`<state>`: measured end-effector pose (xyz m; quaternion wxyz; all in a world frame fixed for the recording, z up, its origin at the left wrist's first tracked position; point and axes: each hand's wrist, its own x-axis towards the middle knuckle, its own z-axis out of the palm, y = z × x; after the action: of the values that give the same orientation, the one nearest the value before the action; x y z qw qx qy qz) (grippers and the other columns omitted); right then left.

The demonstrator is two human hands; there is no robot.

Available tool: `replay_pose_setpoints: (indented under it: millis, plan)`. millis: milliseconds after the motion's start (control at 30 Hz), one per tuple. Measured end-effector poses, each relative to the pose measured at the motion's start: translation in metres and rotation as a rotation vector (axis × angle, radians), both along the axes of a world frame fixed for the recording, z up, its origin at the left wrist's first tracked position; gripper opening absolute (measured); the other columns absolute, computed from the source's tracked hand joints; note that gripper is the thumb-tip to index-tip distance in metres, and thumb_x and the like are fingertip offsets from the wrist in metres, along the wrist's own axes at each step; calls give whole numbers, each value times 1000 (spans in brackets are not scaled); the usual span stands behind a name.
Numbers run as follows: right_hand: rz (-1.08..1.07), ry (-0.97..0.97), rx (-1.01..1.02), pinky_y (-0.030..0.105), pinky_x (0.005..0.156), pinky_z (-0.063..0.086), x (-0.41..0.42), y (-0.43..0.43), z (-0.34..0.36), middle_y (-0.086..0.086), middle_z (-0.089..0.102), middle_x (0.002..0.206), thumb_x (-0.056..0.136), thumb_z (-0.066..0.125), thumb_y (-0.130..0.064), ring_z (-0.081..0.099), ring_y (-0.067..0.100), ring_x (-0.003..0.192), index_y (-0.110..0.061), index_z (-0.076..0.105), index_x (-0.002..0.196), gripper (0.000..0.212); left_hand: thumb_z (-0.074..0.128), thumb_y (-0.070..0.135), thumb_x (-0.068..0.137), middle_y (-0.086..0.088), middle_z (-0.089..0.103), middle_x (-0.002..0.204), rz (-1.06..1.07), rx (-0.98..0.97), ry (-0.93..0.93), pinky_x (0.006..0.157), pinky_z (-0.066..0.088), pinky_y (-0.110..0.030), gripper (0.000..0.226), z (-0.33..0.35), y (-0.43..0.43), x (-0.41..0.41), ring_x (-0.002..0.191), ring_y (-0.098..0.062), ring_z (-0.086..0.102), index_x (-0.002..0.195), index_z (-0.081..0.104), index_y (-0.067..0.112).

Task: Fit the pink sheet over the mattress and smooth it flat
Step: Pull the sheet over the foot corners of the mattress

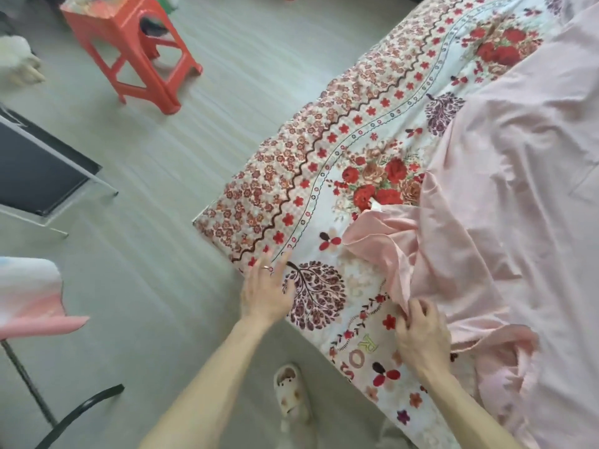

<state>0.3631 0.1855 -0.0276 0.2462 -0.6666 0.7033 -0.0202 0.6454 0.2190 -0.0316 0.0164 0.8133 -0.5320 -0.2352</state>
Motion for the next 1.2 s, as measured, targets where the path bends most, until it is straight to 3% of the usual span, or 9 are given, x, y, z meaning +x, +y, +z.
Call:
replay_pose_setpoints:
  millis: [100,200,333,467,533,633,800,967,1200]
  plan:
    - [-47,-261,74,35,61,41,33,16,13,-1,57,77,98,49,-20,55,22,73,-23,47,78,20,31,59,98,-4,16,163,-132,325,293,121,20,-47,61,6,-11,-10,149,-25,18,152,30,31]
    - [-43,-439,173,23,53,40,64,42,27,-8,56,60,101,48,-26,53,3,55,-31,48,79,22,23,90,78,-14,64,121,108,281,606,105,39,-47,101,17,-5,-28,118,-27,56,118,61,6]
    - [42,-559,307,21,69,53,75,62,37,-19,70,81,96,57,-31,64,-5,76,-34,66,94,10,57,87,62,-2,74,88,210,445,1099,80,52,-36,72,24,14,-53,81,-16,68,88,70,22]
    - [-92,-329,-5,33,104,46,38,79,33,-9,56,127,83,72,-42,50,0,116,-29,61,124,45,60,39,91,-15,66,79,468,115,1053,64,56,-39,15,12,14,-42,71,-32,66,92,71,29]
    - [-199,-47,-129,43,112,30,3,81,32,1,32,150,78,73,-53,31,18,137,-28,41,143,76,55,42,90,-6,67,85,606,-40,936,67,54,-34,18,2,3,-4,81,-27,64,94,68,30]
    - [-259,191,180,47,117,15,-53,90,21,1,1,162,78,63,-68,8,27,148,-33,9,154,100,53,51,82,-15,67,115,673,-198,647,94,49,-48,47,-2,-14,61,112,-35,61,115,65,20]
    - [-140,184,404,40,105,39,-79,136,-6,0,24,153,78,58,-66,33,25,136,-29,27,148,85,55,40,96,-20,60,123,817,-295,422,94,44,-39,38,21,-47,90,118,-37,56,119,60,11]
    - [-254,8,349,35,109,37,-79,182,-14,-4,34,146,86,59,-54,33,19,134,-26,35,146,70,74,69,63,-13,36,152,880,49,647,107,40,-51,128,-3,-5,0,130,-34,47,154,4,12]
    - [-982,-318,130,28,86,40,-122,226,-22,4,54,111,87,69,-23,56,23,103,-14,59,111,26,80,40,77,-19,39,145,1187,9,726,102,44,-44,97,-27,67,-162,126,-36,48,147,22,8]
